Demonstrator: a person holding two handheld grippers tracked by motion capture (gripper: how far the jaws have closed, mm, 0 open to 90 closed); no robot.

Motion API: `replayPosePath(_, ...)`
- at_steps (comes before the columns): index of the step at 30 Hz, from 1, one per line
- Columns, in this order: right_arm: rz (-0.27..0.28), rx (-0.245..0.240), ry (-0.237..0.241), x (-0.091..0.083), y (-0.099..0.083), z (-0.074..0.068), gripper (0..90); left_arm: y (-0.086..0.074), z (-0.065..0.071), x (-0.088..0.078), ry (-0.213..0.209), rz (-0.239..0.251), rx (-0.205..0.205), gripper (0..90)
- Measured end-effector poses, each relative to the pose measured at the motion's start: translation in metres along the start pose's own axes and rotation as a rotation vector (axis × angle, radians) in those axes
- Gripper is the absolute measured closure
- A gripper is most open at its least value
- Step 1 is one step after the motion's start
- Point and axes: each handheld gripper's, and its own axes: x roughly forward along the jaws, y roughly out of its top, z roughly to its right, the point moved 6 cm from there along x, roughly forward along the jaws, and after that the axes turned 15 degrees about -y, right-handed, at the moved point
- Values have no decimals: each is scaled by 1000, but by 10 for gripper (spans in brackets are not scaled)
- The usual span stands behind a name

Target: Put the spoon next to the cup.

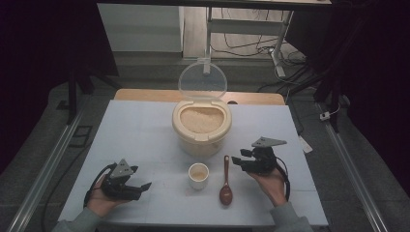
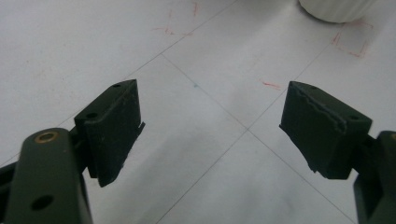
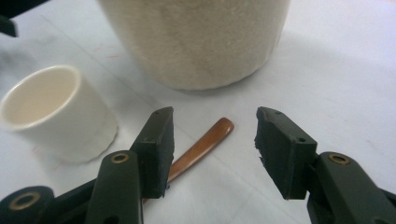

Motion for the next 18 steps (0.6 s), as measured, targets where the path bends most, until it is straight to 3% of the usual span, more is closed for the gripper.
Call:
replayPosePath(4, 50, -31, 18, -20, -8, 4, 491, 1, -1, -1, 3, 13, -13, 195)
replayPosePath(9, 72, -47, 39, -37, -23, 11, 492, 1, -1, -3, 3, 27, -21, 191)
replayPosePath(18, 102, -75, 49, -50, -38, 14, 495, 4, -1, -5, 0, 56, -35, 181)
